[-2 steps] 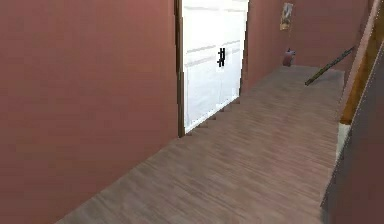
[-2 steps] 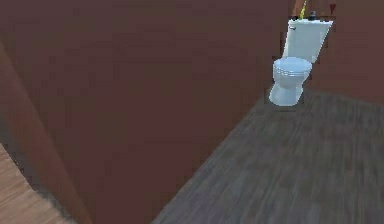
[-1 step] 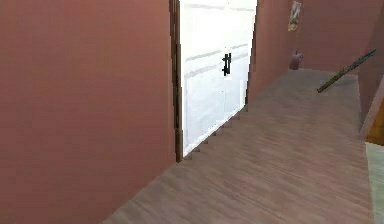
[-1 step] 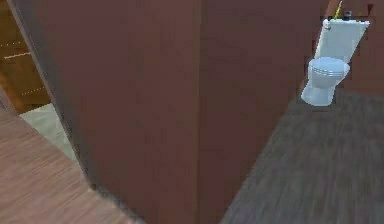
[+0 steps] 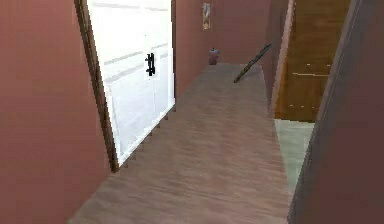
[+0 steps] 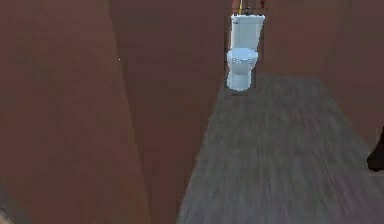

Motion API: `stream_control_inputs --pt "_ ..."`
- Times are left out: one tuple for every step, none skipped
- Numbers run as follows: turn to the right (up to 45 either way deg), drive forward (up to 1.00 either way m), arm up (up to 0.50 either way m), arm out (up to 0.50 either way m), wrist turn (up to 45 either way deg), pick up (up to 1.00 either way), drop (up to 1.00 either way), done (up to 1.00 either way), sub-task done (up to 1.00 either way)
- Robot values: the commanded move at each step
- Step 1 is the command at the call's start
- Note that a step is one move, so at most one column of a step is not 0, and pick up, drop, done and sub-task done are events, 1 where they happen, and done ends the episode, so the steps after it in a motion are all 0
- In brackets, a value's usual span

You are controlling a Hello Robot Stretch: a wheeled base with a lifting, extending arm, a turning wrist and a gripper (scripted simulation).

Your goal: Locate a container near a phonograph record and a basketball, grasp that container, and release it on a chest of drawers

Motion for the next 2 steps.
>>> stream_control_inputs --pt "0.0 1.0 0.0 0.0 0.0 0.0 0.0 0.0 0.0" --pt "6.0 0.0 0.0 0.0 0.0 0.0 0.0 0.0 0.0"
